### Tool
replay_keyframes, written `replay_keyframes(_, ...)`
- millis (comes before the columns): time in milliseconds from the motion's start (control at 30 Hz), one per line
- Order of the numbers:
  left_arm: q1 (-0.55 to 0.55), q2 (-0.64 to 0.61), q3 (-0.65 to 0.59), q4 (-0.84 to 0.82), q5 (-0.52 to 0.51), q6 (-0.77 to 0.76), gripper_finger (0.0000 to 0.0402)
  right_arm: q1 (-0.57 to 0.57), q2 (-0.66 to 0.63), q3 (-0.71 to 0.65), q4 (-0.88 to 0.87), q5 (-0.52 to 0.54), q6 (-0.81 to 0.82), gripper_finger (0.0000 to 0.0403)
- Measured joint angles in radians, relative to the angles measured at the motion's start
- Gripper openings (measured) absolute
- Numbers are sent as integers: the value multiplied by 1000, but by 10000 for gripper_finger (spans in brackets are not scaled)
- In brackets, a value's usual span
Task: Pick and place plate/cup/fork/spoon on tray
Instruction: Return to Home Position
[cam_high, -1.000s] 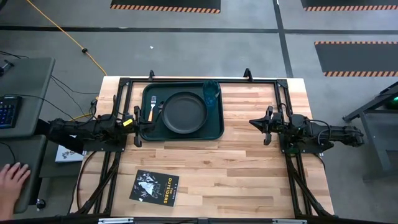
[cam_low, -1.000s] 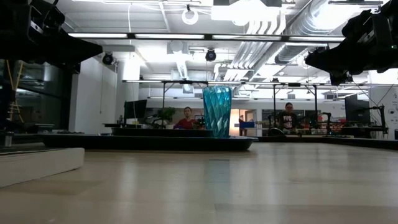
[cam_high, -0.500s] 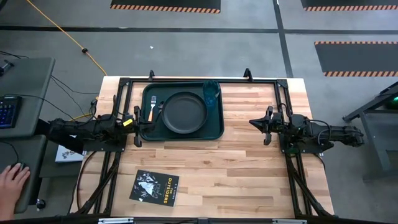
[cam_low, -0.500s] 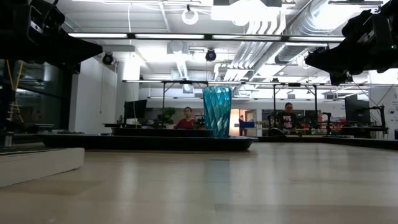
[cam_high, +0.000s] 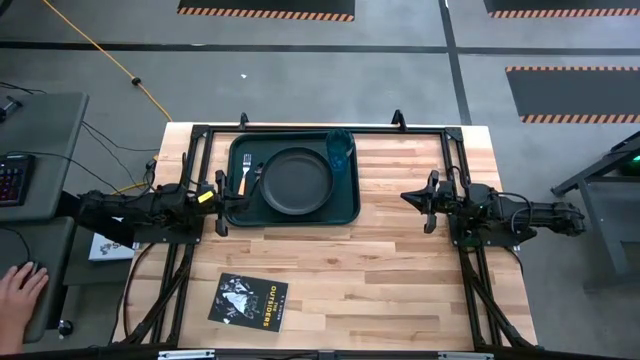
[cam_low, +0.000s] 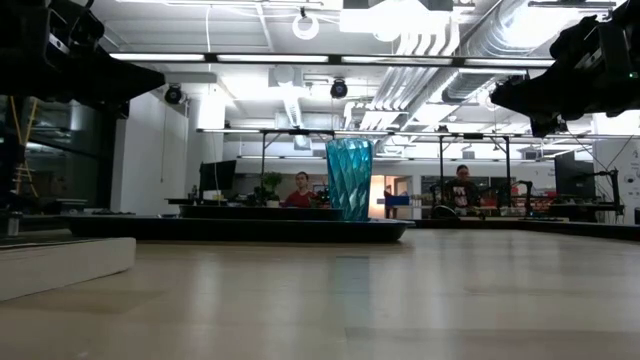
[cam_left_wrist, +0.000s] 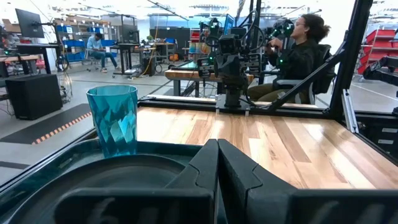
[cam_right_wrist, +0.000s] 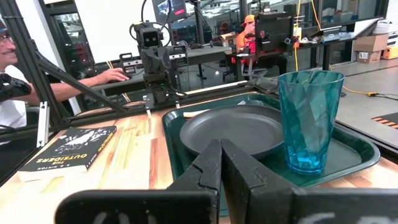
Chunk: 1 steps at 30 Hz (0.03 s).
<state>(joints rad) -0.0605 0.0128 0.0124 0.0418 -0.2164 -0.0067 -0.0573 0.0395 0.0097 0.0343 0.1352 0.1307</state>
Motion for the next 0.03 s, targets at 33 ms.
replay_keyframes(33,0,0,0,0,0,0,1,0,0,0,0,0,0,0)
